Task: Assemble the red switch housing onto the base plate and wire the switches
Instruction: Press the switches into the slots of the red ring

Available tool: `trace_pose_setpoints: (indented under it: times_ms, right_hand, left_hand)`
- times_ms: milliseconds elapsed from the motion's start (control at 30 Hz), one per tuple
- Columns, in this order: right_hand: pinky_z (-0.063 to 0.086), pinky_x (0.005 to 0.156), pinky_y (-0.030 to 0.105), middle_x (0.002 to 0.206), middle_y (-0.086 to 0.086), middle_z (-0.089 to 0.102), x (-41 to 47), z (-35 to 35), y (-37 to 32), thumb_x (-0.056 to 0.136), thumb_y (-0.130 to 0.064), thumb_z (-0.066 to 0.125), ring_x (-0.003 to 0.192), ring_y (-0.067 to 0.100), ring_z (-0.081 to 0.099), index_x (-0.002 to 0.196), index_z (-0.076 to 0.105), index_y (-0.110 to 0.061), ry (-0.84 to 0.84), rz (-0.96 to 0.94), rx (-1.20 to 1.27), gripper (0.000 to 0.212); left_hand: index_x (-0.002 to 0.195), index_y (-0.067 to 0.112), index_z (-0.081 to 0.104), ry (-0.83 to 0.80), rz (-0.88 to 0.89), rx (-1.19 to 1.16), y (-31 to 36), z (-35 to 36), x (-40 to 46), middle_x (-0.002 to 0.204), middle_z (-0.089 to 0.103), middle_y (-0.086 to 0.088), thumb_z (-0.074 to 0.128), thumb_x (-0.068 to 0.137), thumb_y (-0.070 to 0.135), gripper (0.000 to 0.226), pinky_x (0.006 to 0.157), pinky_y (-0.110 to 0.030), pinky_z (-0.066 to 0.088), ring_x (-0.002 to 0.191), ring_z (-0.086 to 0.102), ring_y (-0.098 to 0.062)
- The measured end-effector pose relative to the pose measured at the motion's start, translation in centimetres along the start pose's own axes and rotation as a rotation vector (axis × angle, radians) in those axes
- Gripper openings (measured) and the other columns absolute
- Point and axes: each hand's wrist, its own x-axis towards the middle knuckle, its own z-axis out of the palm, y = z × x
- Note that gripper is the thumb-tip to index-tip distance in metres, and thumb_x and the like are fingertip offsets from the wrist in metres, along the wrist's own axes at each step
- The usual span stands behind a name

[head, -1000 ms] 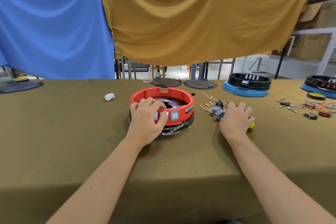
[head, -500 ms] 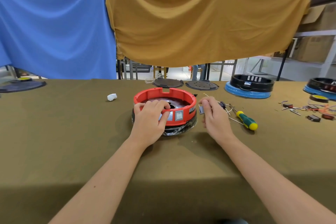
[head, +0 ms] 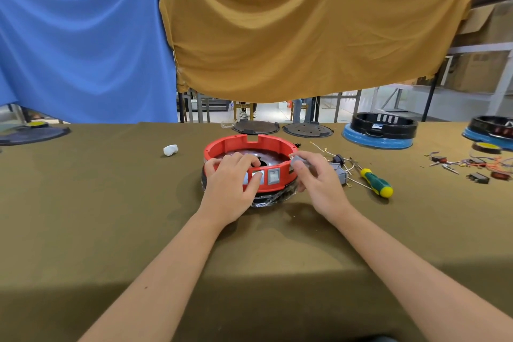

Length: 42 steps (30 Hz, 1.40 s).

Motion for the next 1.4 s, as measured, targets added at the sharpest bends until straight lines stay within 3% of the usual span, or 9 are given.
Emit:
trace_pose_setpoints:
  times_ms: [100,267,433,700,967,1067,1233,1400]
  right_hand:
    - [0.055,0.071,0.019,0.113,0.007,0.053,0.0,0.2,-0.2,0.100,-0.023,0.055,0.097,0.013,0.058,0.125,0.061,-0.019,-0.007,-0.039,-0.004,0.027]
    - [0.053,0.094,0.038,0.118,-0.009,0.059,-0.4,0.4,-0.4,0.097,-0.018,0.060,0.111,0.010,0.058,0.130,0.057,-0.022,-0.007,-0.151,-0.106,0.033]
    - [0.054,0.095,0.040,0.120,-0.008,0.060,-0.8,0.8,-0.8,0.094,-0.014,0.064,0.112,0.010,0.060,0.131,0.053,-0.025,-0.013,-0.253,-0.118,0.040]
    - [0.053,0.096,0.035,0.123,-0.005,0.051,-1.2,1.0,-1.4,0.089,-0.003,0.069,0.115,0.013,0.057,0.131,0.052,-0.013,-0.052,-0.418,-0.193,0.046]
    - [0.047,0.084,0.013,0.111,-0.004,0.062,-1.2,1.3,-1.4,0.098,-0.021,0.058,0.098,0.003,0.056,0.122,0.060,-0.011,-0.009,-0.432,-0.281,0.026]
    - [0.044,0.079,0.009,0.102,-0.007,0.063,-1.1,1.1,-1.2,0.098,-0.023,0.058,0.091,-0.002,0.057,0.119,0.060,-0.013,0.000,-0.362,-0.241,0.023]
    - [0.047,0.074,0.012,0.090,-0.015,0.060,-1.1,1.2,-1.2,0.100,-0.023,0.053,0.085,-0.001,0.061,0.116,0.054,-0.019,-0.023,-0.320,-0.187,0.016]
    - [0.051,0.067,0.022,0.079,-0.009,0.060,-1.3,1.2,-1.3,0.103,-0.020,0.047,0.072,0.009,0.061,0.117,0.054,-0.014,-0.077,-0.269,-0.167,0.016]
  left_hand:
    - [0.107,0.028,0.061,0.016,0.002,-0.030,0.1,0.0,-0.1,0.102,0.056,0.013,0.051,0.091,0.037,0.021,0.093,-0.028,0.021,0.102,0.050,-0.008]
    - [0.109,0.028,0.060,0.007,0.046,-0.044,0.4,0.1,0.0,0.108,0.052,0.011,0.057,0.089,0.042,0.024,0.092,-0.027,0.019,0.106,0.046,-0.008]
    - [0.109,0.027,0.061,0.048,0.083,-0.038,0.9,-0.2,0.2,0.109,0.055,0.010,0.059,0.088,0.049,0.030,0.089,-0.028,0.023,0.104,0.048,-0.011]
    - [0.112,0.022,0.065,0.045,0.120,-0.024,1.0,-0.4,0.3,0.112,0.059,0.006,0.071,0.086,0.040,0.032,0.091,-0.026,0.023,0.107,0.050,-0.014]
    - [0.119,0.027,0.059,0.037,0.024,-0.051,0.7,-0.3,0.3,0.116,0.053,0.010,0.057,0.086,0.059,0.046,0.093,-0.027,0.023,0.111,0.043,-0.009]
    - [0.116,0.031,0.060,0.030,-0.061,-0.009,0.1,-0.1,0.1,0.112,0.051,0.011,0.055,0.085,0.045,0.034,0.094,-0.028,0.019,0.111,0.042,-0.009]
    - [0.106,0.028,0.067,-0.033,-0.062,0.009,-0.2,0.2,0.1,0.102,0.064,0.014,0.047,0.098,0.036,0.023,0.098,-0.034,0.017,0.105,0.052,-0.011]
    - [0.105,0.027,0.071,0.000,0.006,0.068,0.4,0.0,0.2,0.095,0.068,0.013,0.050,0.097,0.038,0.024,0.082,-0.031,0.018,0.092,0.058,-0.014]
